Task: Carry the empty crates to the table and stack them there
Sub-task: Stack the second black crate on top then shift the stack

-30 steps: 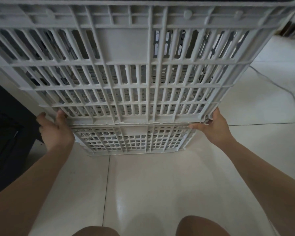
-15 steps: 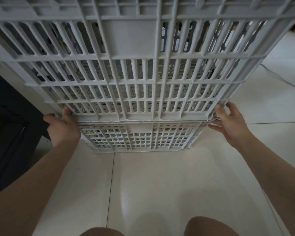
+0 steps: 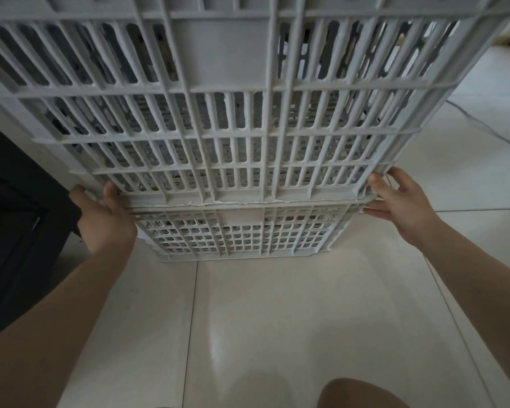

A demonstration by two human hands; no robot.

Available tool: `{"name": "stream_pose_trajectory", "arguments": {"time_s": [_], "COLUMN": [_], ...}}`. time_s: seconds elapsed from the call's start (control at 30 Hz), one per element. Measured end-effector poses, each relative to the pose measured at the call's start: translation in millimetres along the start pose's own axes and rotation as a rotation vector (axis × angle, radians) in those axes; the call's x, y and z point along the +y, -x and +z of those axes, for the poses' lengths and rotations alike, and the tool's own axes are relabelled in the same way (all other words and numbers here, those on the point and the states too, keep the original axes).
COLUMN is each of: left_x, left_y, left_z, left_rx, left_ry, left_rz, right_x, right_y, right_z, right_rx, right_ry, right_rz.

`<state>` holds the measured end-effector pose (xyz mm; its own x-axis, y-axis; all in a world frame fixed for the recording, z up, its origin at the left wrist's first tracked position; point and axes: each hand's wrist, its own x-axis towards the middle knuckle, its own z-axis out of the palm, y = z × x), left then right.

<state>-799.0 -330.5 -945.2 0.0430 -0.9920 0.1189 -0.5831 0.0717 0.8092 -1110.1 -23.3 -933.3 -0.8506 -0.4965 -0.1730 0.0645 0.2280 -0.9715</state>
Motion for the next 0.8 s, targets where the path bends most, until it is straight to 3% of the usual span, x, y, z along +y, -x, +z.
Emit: {"name": "stream_pose_trajectory", "arguments": {"time_s": [0.2, 0.37, 0.5, 0.8], "left_x": [-7, -10, -6, -6], "left_y": [5, 6, 2, 1], "left_z": [-5, -18, -18, -19], "left_rx": [-0.116, -0.342, -0.325, -0.237], "left_ry": [0.079, 0.045, -0.071, -0.042], "left_rz": [0.025, 0.037, 0.043, 0.055], "right_x": [-4, -3, 1, 12], "right_y": [8, 9, 9, 12], "right_z": [-1, 20, 24, 24], "right_rx": [-0.179, -0.044, 0.047, 0.088], "right_ry": [0.106, 0.35, 0.382, 0.341], "right_rz": [-0.023, -0.133, -0.141, -0.116]}}
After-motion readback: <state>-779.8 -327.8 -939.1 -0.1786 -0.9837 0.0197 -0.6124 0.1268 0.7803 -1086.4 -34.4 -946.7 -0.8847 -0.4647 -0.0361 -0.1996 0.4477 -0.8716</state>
